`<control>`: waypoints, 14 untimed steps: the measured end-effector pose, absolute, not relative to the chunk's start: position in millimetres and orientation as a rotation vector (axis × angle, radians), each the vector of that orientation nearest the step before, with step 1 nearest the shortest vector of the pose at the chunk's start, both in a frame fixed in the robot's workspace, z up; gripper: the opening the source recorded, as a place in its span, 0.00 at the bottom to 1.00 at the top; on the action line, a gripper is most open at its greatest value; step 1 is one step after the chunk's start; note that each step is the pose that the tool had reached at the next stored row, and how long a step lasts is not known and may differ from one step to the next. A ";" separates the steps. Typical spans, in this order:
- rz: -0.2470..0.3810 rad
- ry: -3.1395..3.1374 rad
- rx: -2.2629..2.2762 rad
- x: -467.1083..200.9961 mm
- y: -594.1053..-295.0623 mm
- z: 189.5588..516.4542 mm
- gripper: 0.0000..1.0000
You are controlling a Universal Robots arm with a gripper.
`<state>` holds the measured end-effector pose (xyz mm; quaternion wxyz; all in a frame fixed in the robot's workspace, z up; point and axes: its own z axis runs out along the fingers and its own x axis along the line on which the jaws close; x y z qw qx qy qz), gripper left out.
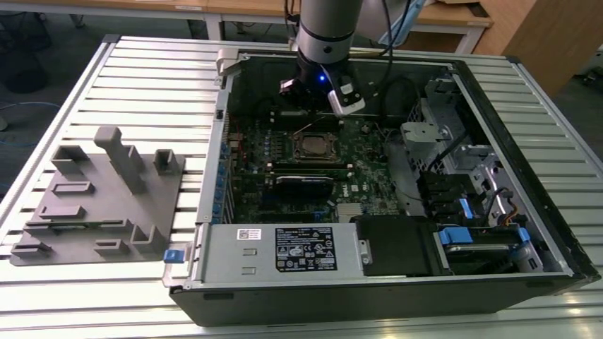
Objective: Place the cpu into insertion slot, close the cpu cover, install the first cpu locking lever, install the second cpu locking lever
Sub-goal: 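Install the first cpu locking lever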
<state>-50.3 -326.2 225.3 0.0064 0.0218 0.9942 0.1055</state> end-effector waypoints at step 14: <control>0.330 3.111 0.068 -45.4 -326.2 219.9 0.11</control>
